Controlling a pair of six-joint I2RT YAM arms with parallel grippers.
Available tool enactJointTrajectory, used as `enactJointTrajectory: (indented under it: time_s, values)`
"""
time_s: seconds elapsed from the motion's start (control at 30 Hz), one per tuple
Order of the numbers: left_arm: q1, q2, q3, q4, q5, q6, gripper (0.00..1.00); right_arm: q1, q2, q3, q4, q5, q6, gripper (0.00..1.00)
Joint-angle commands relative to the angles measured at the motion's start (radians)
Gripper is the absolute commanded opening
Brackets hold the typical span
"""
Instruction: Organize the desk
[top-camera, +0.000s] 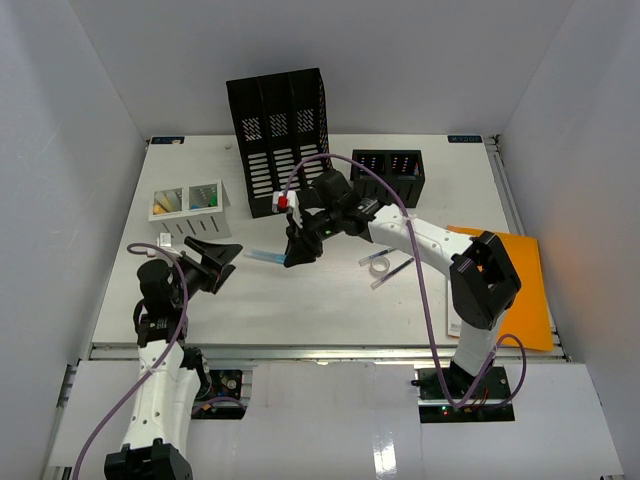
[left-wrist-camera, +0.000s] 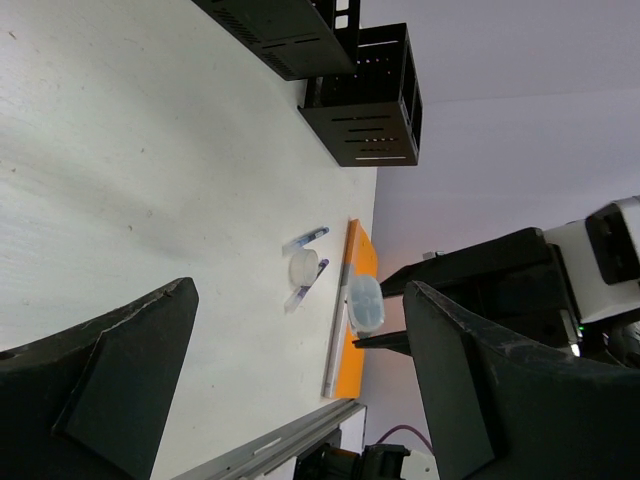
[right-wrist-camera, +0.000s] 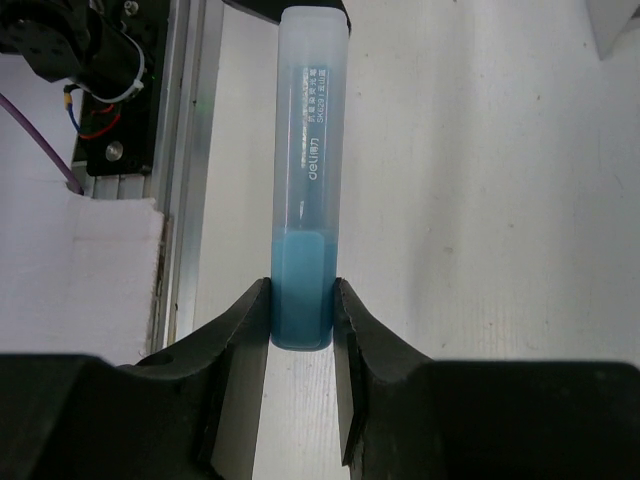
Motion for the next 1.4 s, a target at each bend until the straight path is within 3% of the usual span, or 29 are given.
enactJointTrajectory:
  time_s: [0.0,0.23,0.5,0.73,1.13,1.2,1.23,1.3,1.37]
  values:
    - [-0.006,0.023,0.010,0.045,0.010,0.014,0.92,0.031,0.036,0.068,0.031,-0.040,0.054,0.08]
    - [-0.009,0.034,0.005,0.077,0.016,0.004,0.82,0.047,0.071,0.089,0.040,-0.038,0.070,0.08]
    - [-0.014,0.017,-0.014,0.079,0.025,-0.012,0.58,0.053,0.137,0.173,0.049,-0.034,0.110,0.08]
    - [-0.016,0.023,-0.018,0.078,0.028,-0.003,0.51,0.064,0.151,0.176,0.063,-0.040,0.126,0.08]
    - [-0.016,0.022,-0.006,0.079,0.030,0.022,0.12,0.080,0.145,0.165,0.062,-0.051,0.111,0.10]
    - [-0.016,0.020,0.001,0.078,0.023,0.034,0.07,0.081,0.137,0.158,0.061,-0.054,0.100,0.19]
    - [-0.016,0.020,0.008,0.074,0.016,0.040,0.06,0.080,0.132,0.156,0.057,-0.056,0.090,0.29]
    - [-0.016,0.023,0.040,0.036,-0.014,0.078,0.03,0.081,0.115,0.145,0.045,-0.050,0.058,0.58]
    - [-0.016,0.029,0.081,-0.008,-0.052,0.127,0.02,0.080,0.096,0.134,0.026,-0.033,0.025,0.76]
